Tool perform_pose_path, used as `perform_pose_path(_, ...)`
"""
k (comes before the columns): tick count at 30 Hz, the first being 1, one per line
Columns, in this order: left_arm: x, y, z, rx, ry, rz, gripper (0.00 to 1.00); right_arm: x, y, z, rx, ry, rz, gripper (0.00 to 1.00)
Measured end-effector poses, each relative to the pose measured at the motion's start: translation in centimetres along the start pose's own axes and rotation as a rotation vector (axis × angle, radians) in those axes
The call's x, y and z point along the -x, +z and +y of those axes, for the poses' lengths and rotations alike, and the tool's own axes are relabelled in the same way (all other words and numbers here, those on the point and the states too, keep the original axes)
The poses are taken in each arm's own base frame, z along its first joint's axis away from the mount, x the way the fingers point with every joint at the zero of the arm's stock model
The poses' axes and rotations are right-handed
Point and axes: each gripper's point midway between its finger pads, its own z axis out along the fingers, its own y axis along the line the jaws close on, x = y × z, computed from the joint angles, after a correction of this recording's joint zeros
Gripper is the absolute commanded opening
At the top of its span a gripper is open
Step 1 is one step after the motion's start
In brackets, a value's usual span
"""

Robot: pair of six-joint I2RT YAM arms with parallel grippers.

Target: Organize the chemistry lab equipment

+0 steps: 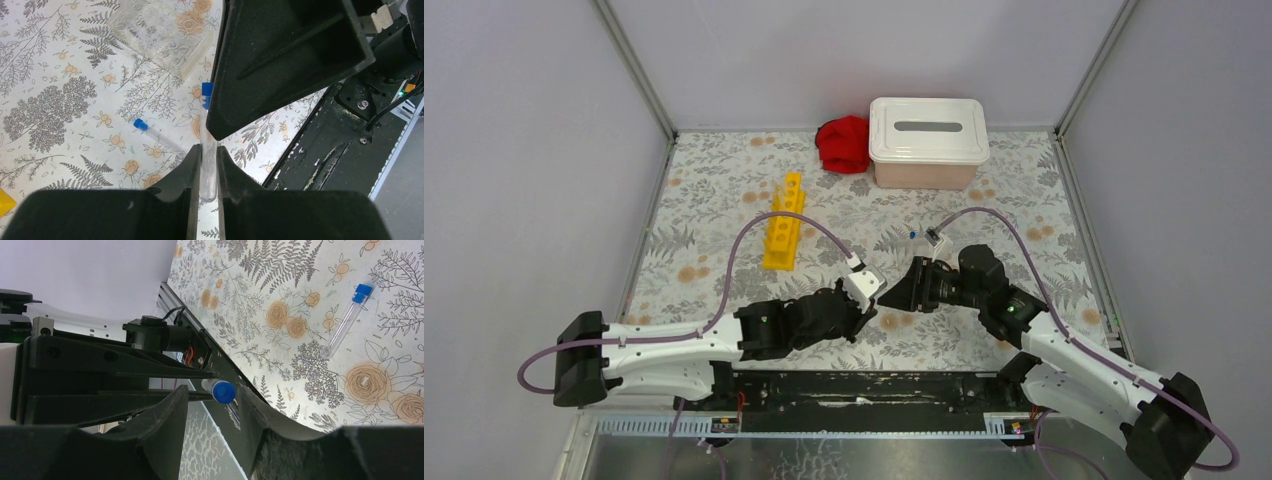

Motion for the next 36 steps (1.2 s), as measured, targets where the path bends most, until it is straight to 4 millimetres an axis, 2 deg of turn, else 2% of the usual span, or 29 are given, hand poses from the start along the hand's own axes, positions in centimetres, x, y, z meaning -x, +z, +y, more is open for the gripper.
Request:
perform_pose_path(5,-0.1,0.0,-0.2,-0.009,0.007,0.003,0.00,-0.1,0.2,-0.1,0.006,0.004,0.007,0.39)
perform_pose_path(12,0.0,-0.1,-0.5,-0.024,0.007,-0.001,0.00,-0.3,0.3,-0.3,0.004,0.009,0.011,0.17)
perform_pose_path(19,-0.2,-0.1,-0.6,-0.025,0.009,0.000,0.00,-0.4,0.4,-0.3,0.020,0.011,0.007,0.03)
perform_pose_path(22,-0.2,-0.1,-0.5,-0.024,0.009,0.000,0.08,-0.4,0.4,-0.3,0.026,0.009,0.004,0.02)
perform_pose_path(32,0.7,-0.6,-0.1,-0.003,-0.001,-0.033,0.53,-0.3,0.3,-0.1,0.032,0.009,-0.003,0.00)
perform_pose_path(36,1.2,-1.0,0.2,0.012,-0.007,-0.054,0.63,-0.3,0.3,-0.1,0.031,0.009,-0.004,0.00)
